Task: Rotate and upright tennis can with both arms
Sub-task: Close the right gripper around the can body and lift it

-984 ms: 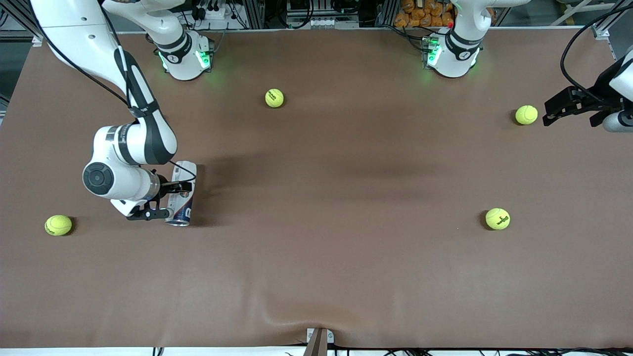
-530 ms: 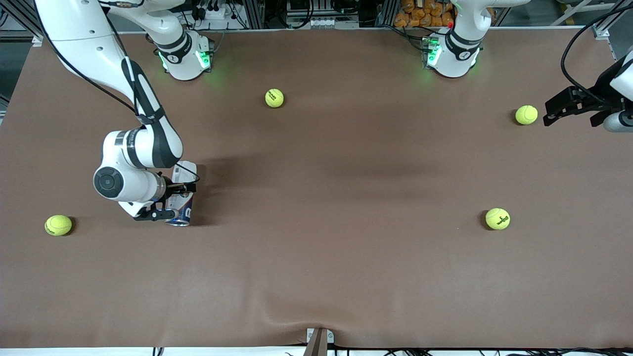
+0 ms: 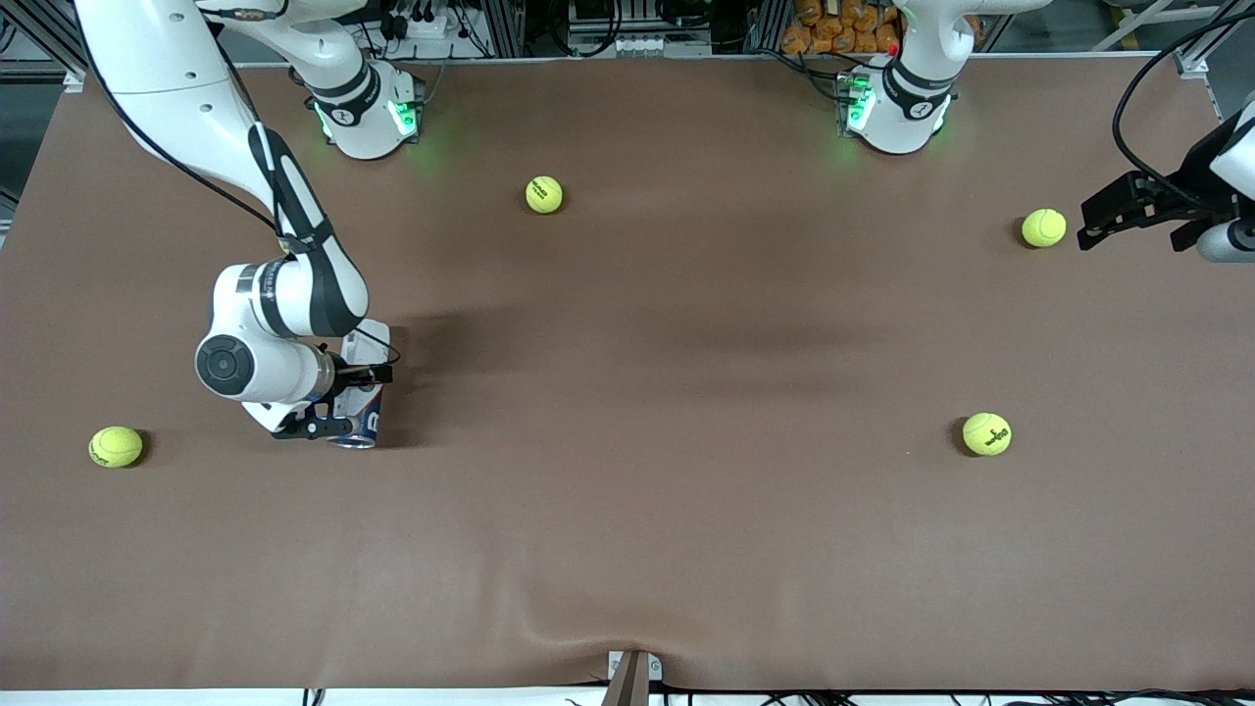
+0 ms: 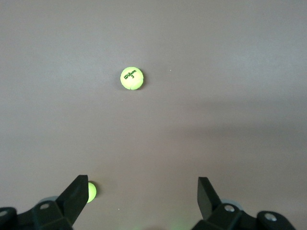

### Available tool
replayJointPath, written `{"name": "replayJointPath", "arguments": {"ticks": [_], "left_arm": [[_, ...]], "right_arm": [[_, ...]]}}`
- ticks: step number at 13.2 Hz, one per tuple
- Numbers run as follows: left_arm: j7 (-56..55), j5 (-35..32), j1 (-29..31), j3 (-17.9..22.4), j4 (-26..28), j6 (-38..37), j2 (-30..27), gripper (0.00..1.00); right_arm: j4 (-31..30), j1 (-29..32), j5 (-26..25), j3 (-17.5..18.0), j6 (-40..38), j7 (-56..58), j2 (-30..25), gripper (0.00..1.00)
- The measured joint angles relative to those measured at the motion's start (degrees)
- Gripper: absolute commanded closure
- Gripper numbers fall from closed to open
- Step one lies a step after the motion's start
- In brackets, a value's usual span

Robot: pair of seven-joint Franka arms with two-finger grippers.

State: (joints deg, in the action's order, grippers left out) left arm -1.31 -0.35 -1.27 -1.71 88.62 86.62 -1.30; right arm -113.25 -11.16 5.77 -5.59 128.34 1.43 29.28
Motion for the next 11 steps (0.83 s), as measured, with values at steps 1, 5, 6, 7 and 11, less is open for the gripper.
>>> {"name": "replayJointPath", "arguments": {"ticks": [1,5,6,7,11], "left_arm": [[0.0,0.0,0.0,0.0,0.0,0.0,0.0,0.00],[0.0,0.0,0.0,0.0,0.0,0.0,0.0,0.00],[0.0,0.0,0.0,0.0,0.0,0.0,0.0,0.00],[0.0,0.0,0.0,0.0,0.0,0.0,0.0,0.00],[0.0,0.0,0.0,0.0,0.0,0.0,0.0,0.00]], "right_arm": [[0.0,-0.1,0.0,0.0,0.2,0.0,0.0,0.16],[0.2,-0.5,0.0,0.0,0.4,0.0,0.0,0.21],[0.3,-0.9,0.0,0.1,0.5,0.0,0.0,0.22],[0.7,-1.6,0.0,0.1,0.6,0.0,0.0,0.21],[5.1,-7.9,0.0,0.3,-0.3,0.0,0.0,0.20]]}}
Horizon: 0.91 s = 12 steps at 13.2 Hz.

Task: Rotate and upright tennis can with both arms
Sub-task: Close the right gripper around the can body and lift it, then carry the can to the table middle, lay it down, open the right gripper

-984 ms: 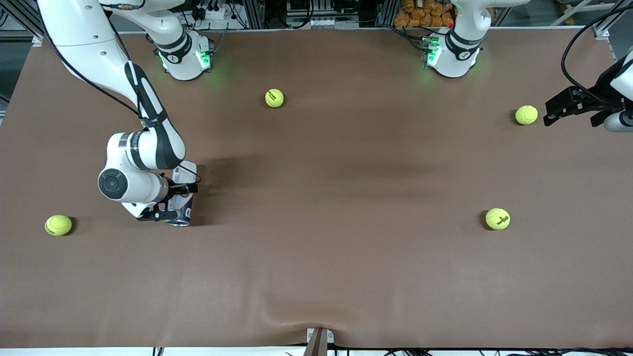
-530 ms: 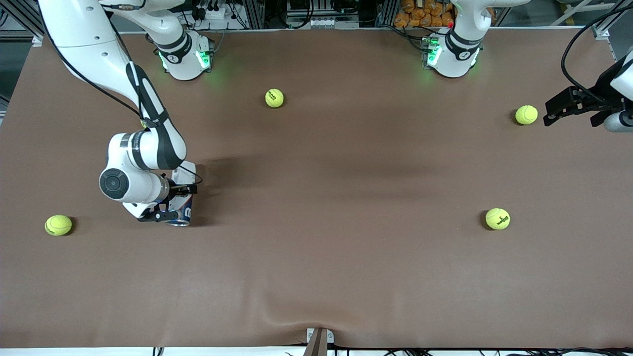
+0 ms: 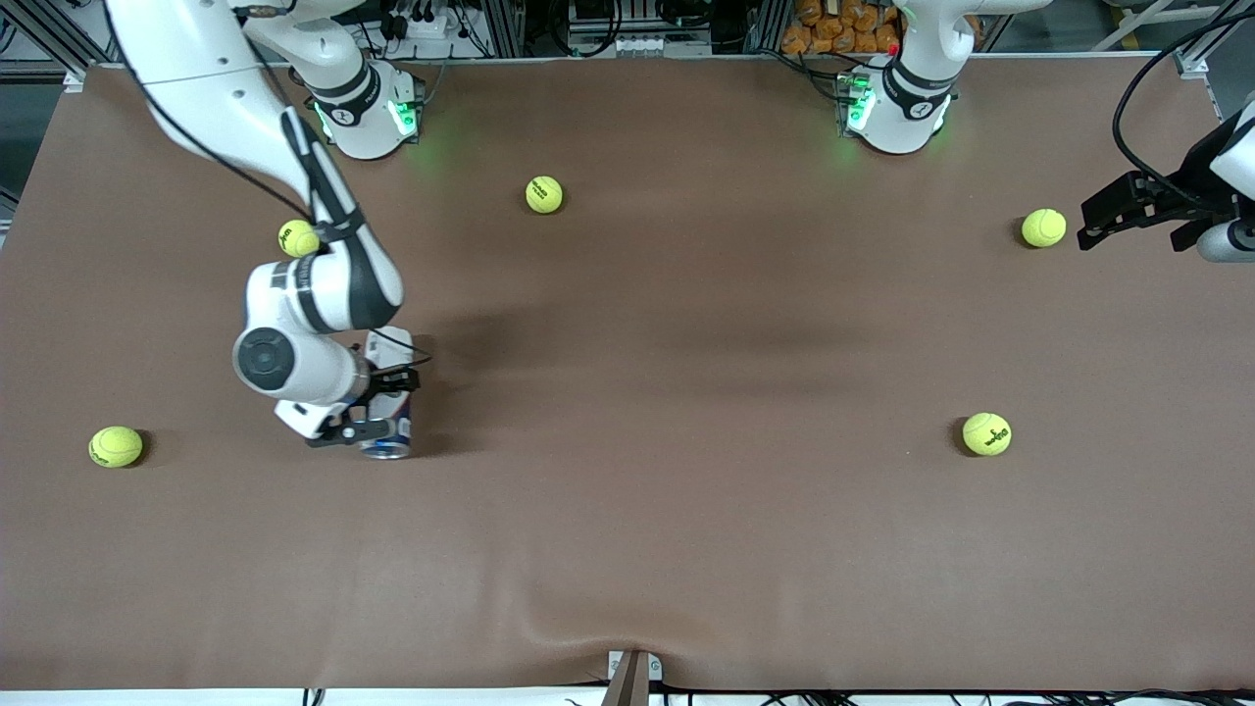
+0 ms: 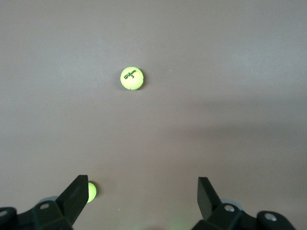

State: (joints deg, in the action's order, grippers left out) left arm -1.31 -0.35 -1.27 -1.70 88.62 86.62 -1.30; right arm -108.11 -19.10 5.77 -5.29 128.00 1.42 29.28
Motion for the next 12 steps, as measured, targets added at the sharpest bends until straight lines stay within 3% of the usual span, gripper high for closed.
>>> {"name": "replayJointPath", "arguments": {"ticks": [3,8,12], "left_arm": [[0.0,0.0,0.0,0.0,0.0,0.0,0.0,0.00],[0.0,0.0,0.1,0.0,0.0,0.0,0.0,0.00],[0.0,0.0,0.1,0.1,0.0,0.0,0.1,0.00]], "right_arm": [[4.3,-6.7,-0.8,0.1,-1.8,0.3,-0.1,0.20],[5.7,-21.8,-16.2,0.3,-1.9,0.2,0.5,0.19],[10.3,-30.9,-20.8,0.3,-1.6,3.8,4.3,0.21]]}}
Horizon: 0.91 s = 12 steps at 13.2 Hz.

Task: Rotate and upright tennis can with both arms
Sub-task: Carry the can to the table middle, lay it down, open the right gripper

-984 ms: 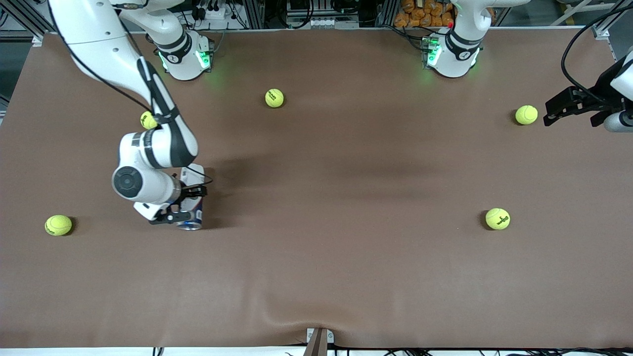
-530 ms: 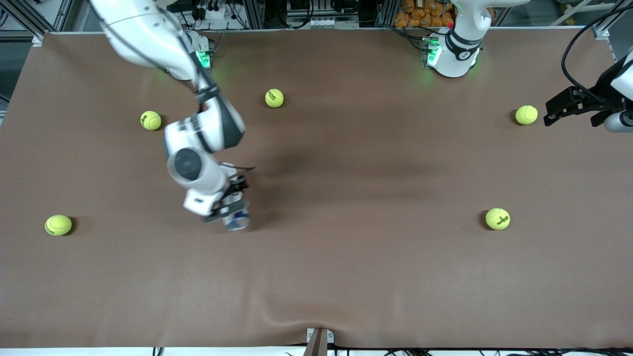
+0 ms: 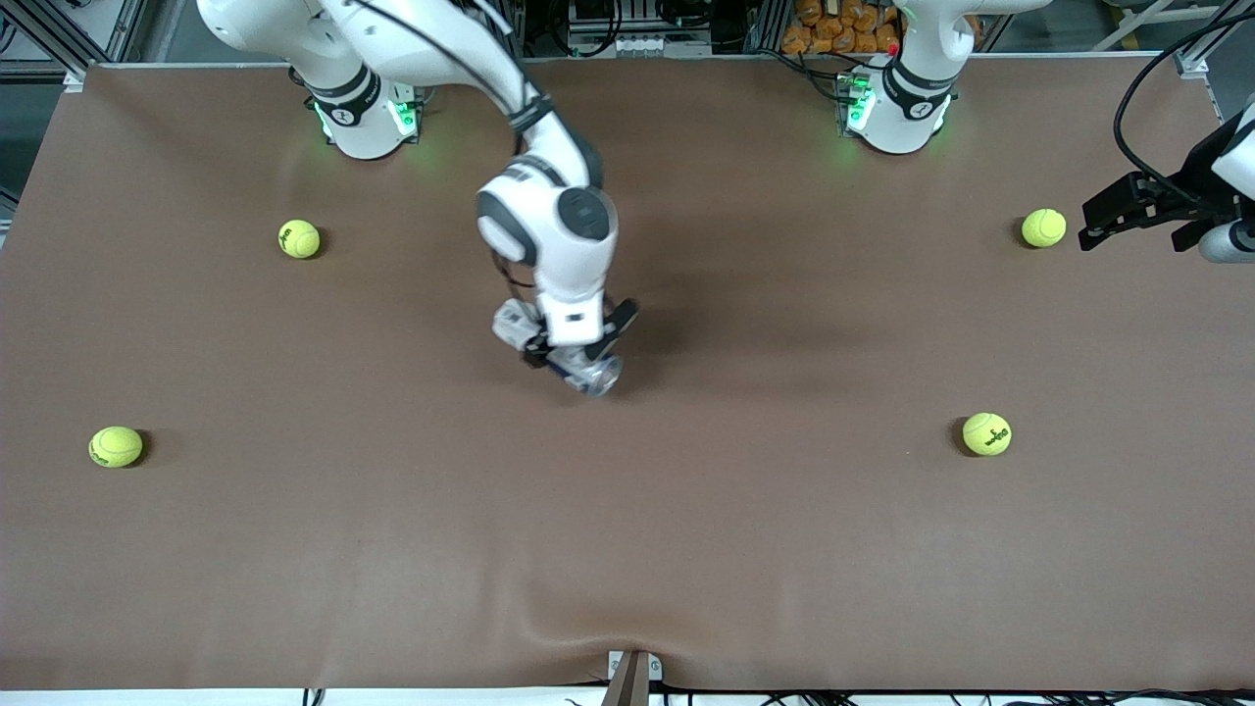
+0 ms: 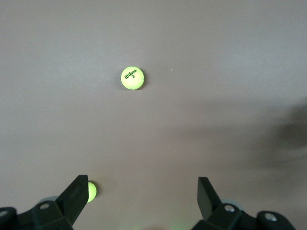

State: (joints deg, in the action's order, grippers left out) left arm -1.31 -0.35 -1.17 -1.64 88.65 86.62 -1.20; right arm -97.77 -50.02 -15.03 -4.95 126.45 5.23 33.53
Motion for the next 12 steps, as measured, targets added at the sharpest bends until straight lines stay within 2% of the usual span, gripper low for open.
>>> {"name": "replayJointPath", "arguments": {"ticks": [3,4,5,7,12], "left_arm": [[0.0,0.1,0.0,0.0,0.0,0.0,0.2,0.00],[0.0,0.1,0.1,0.1,0.0,0.0,0.2,0.00],[0.0,0.2,0.2,0.1,0.0,0.0,0.3,0.00],[0.0,0.7,0.6,0.1,0.0,0.0,0.3,0.00],[0.0,2.3,1.7,0.2,0.2,0.0,0.6,0.00]], "right_arm": [[4.3,-5.0,-6.7,0.0,0.0,6.6,4.5,0.21],[5.5,-5.6,-8.2,-0.1,0.3,8.8,6.0,0.15],[6.6,-6.2,-9.0,-0.1,0.7,10.4,7.3,0.14],[8.7,-7.3,-9.7,-0.1,0.9,12.5,9.3,0.00],[11.9,-7.9,-9.7,-0.6,-0.9,13.6,10.0,0.00]]}}
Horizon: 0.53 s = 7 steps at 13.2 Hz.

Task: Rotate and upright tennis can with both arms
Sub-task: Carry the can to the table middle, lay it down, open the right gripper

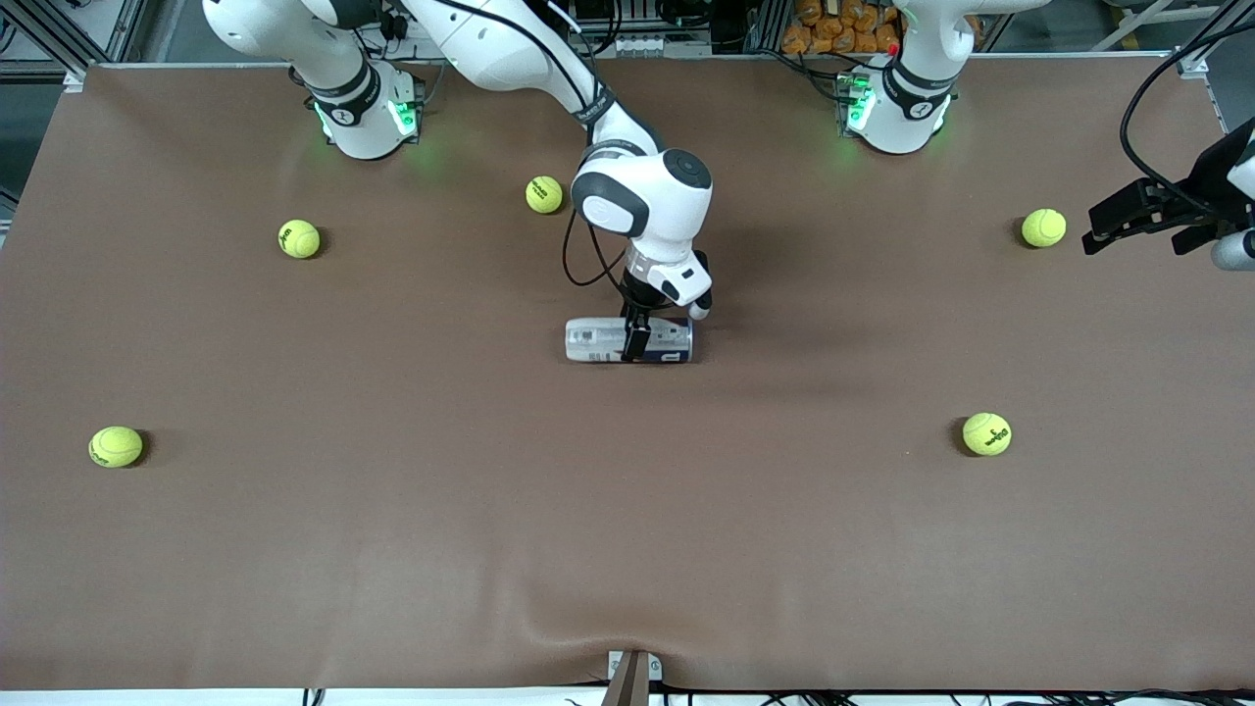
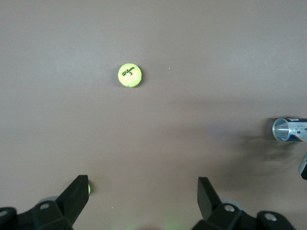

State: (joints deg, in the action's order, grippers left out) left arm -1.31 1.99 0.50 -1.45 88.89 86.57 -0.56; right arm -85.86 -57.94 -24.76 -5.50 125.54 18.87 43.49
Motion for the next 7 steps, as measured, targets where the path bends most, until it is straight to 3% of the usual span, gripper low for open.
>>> {"name": "replayJointPath", "arguments": {"ticks": [3,5,7], "left_arm": [[0.0,0.5,0.6,0.0,0.1,0.0,0.3,0.00],[0.0,1.8,0.6,0.0,0.1,0.0,0.6,0.00],[0.0,6.6,1.1,0.0,0.3,-0.1,1.5,0.00]], "right_arm": [[7.1,0.1,0.3,-0.3,-16.0,0.8,-2.9,0.00],[11.1,0.3,4.1,-1.0,-26.3,1.0,-8.2,0.00],[12.3,1.7,7.0,-3.9,-36.4,1.1,-15.3,0.00]]}}
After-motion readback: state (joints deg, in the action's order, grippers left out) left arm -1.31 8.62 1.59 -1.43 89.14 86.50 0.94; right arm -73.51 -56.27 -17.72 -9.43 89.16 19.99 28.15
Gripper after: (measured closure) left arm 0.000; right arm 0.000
